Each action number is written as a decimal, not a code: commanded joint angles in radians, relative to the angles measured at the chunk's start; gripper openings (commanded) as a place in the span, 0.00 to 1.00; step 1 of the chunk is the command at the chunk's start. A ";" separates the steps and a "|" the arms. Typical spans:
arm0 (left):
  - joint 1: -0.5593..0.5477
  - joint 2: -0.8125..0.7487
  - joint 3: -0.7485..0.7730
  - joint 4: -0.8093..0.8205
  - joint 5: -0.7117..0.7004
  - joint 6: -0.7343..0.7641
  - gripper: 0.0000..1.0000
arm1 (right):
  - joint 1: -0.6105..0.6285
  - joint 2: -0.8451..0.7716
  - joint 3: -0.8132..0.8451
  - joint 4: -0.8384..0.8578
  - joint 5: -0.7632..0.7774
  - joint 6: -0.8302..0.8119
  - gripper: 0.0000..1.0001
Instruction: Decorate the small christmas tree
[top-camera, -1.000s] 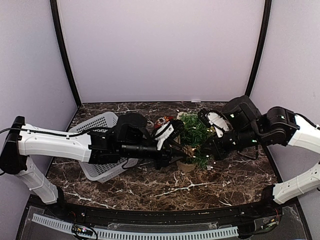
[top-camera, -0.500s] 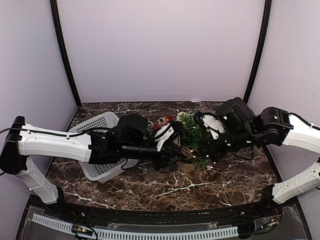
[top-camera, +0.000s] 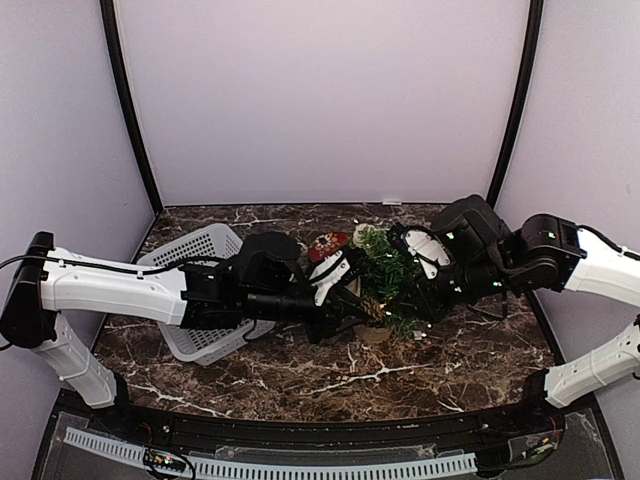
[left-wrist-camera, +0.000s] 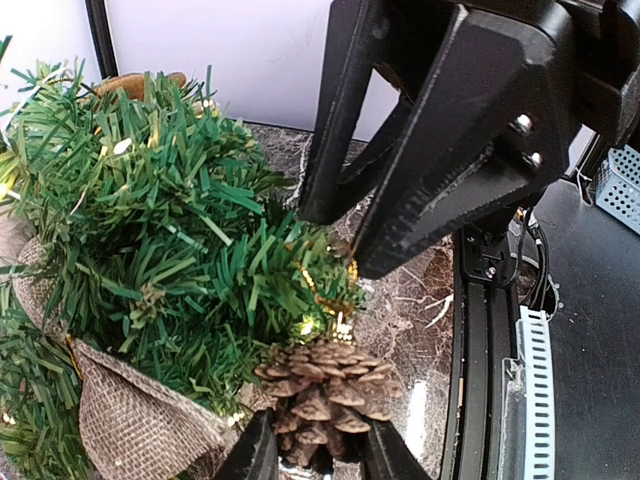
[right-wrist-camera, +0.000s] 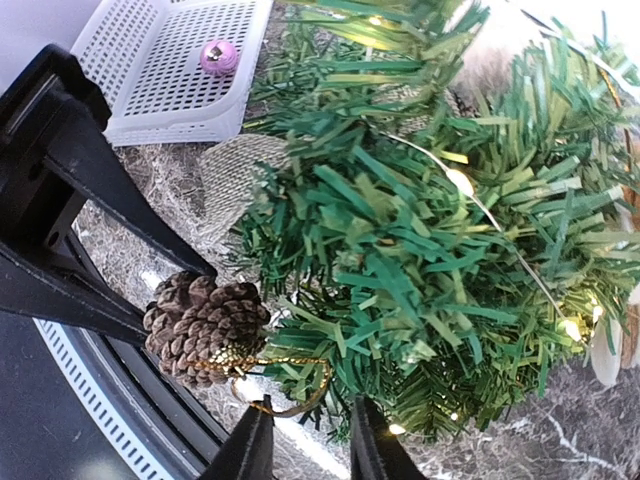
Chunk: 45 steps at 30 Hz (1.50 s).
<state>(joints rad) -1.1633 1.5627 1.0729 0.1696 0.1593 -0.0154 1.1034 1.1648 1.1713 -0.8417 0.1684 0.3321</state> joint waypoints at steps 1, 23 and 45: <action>0.001 -0.005 -0.001 -0.002 -0.004 -0.009 0.29 | -0.007 -0.026 -0.010 0.006 -0.012 0.002 0.30; 0.001 -0.021 0.018 0.001 0.032 -0.029 0.28 | -0.007 -0.074 -0.033 0.090 -0.031 -0.040 0.29; 0.001 -0.017 0.013 0.004 0.028 -0.029 0.28 | -0.007 -0.033 -0.034 0.102 0.011 -0.050 0.14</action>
<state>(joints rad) -1.1633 1.5635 1.0729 0.1696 0.1761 -0.0380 1.1019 1.1275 1.1423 -0.7731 0.1795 0.2890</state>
